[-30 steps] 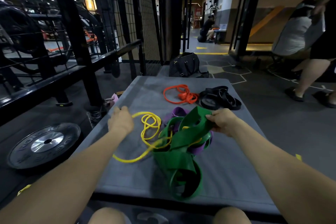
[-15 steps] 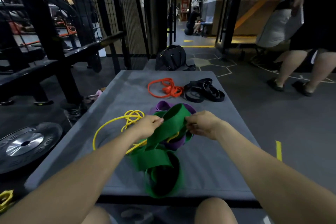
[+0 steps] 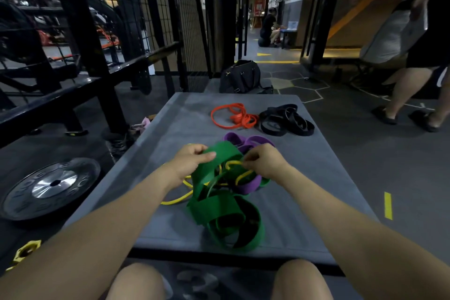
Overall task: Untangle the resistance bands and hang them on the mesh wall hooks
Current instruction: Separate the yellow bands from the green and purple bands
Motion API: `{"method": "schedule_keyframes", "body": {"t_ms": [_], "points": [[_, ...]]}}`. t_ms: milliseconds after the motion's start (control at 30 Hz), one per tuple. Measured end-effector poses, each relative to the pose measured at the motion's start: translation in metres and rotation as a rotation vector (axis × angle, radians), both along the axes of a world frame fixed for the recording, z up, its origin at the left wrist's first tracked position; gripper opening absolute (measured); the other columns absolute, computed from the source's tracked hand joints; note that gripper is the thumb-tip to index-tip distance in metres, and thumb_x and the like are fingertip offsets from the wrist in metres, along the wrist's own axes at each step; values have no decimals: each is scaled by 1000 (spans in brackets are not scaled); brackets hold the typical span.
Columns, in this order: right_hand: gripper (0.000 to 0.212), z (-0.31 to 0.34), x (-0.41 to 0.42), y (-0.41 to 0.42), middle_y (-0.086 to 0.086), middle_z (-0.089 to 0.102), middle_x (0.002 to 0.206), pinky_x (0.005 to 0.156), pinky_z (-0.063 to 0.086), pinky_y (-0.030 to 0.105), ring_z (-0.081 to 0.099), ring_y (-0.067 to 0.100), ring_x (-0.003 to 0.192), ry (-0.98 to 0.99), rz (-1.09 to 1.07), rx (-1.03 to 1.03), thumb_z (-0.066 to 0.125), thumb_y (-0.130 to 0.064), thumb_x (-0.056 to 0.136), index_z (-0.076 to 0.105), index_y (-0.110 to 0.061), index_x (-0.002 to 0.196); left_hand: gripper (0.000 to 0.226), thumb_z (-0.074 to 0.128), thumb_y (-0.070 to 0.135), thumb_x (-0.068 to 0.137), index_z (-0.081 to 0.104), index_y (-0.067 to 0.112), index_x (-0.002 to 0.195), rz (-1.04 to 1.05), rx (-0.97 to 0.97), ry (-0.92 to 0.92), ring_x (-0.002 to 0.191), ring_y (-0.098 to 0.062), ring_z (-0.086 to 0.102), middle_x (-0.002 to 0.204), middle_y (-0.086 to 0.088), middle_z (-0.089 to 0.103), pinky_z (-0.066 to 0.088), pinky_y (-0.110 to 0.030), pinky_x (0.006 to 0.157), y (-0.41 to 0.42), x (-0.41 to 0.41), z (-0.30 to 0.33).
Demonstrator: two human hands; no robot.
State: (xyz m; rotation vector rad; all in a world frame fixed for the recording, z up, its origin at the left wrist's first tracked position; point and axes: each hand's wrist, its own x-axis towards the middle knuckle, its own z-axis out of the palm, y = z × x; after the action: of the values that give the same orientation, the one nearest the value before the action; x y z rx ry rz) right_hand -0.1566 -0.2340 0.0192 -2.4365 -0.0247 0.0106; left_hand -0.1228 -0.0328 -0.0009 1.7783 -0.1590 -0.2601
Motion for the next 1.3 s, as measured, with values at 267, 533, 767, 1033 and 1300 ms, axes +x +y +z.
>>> {"method": "schedule_keyframes", "body": {"t_ms": [267, 533, 767, 1033, 1300], "points": [[18, -2, 0, -26, 9, 60, 78, 65, 40, 26, 55, 20, 73, 23, -214, -33, 63, -19, 87, 67, -9, 72, 24, 50, 8, 94, 51, 17, 72, 384, -211, -12, 64, -13, 49, 73, -3, 56, 43, -27, 62, 22, 9, 6], [28, -9, 2, -27, 9, 62, 84, 63, 41, 24, 54, 18, 75, 3, -239, 58, 74, -24, 79, 67, -3, 96, 29, 57, 15, 88, 53, 5, 115, 475, 580, -143, 118, -33, 48, 123, -19, 48, 38, -32, 98, 20, 0, 1], [39, -30, 3, -30, 6, 50, 58, 59, 44, 34, 46, 18, 53, 201, -293, 54, 71, -31, 81, 47, -11, 57, 13, 68, 12, 80, 62, 12, 92, 118, 513, -693, 80, -11, 55, 91, 4, 50, 43, -28, 79, -23, -27, 0], [27, -46, 3, -11, 8, 54, 64, 47, 46, 20, 52, 16, 54, 330, -258, 766, 53, 17, 81, 59, -7, 71, 46, 76, 26, 73, 60, 11, 114, -16, 690, -624, 112, -20, 53, 120, -5, 55, 33, -21, 95, -42, -19, -30], [47, -21, 17, 9, 7, 59, 84, 61, 40, 18, 54, 10, 72, 289, 34, 778, 29, 23, 84, 53, 7, 121, 54, 83, 30, 61, 54, 12, 103, 276, 792, -423, 100, -30, 58, 107, -9, 57, 49, -41, 84, -47, -6, -25]]}}
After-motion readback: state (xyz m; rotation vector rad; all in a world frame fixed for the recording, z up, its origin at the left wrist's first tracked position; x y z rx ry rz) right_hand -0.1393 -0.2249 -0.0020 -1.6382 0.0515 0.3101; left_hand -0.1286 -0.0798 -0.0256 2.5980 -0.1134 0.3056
